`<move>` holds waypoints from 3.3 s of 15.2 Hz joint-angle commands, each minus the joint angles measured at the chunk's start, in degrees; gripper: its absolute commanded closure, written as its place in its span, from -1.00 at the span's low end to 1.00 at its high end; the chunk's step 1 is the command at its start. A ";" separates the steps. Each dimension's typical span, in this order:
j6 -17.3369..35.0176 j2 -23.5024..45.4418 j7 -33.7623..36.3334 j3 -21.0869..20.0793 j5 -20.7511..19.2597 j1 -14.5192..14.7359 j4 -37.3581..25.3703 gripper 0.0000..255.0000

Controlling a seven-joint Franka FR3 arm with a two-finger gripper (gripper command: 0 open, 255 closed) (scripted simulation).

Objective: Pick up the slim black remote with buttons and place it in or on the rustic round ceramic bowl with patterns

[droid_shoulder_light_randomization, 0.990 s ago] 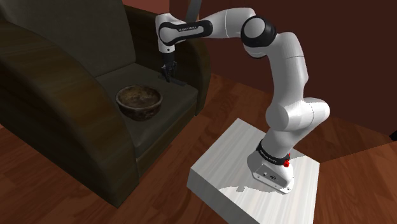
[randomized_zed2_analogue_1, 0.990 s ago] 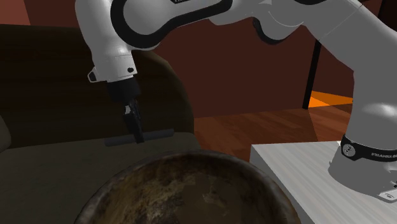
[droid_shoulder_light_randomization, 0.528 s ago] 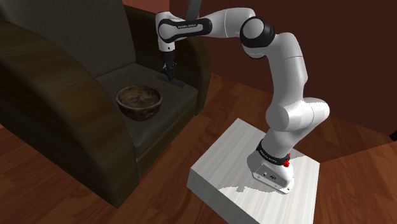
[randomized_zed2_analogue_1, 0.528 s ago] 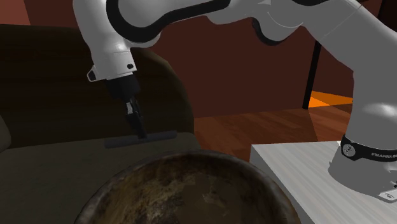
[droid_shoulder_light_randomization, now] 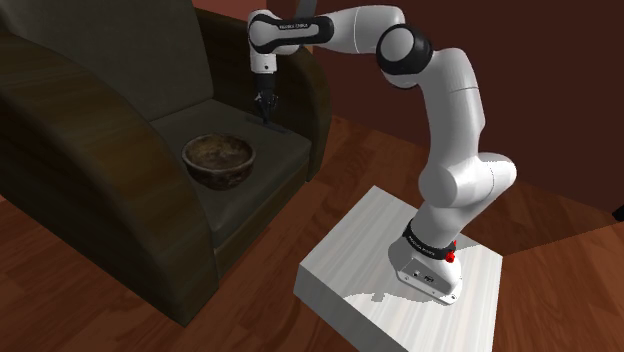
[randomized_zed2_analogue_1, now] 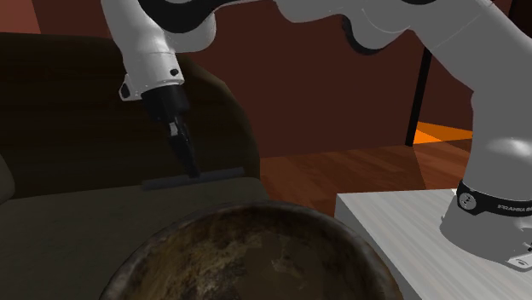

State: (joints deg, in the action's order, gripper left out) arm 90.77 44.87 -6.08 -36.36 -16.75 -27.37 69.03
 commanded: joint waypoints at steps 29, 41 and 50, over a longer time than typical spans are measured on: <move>-5.20 -17.42 -5.12 44.48 19.92 34.87 2.35 1.00; 0.26 -26.07 8.80 39.88 20.52 44.99 15.99 1.00; 2.06 -26.99 19.02 36.01 21.54 51.66 18.00 1.00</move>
State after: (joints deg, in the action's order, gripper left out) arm 92.58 17.66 11.95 -0.01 4.70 23.69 87.11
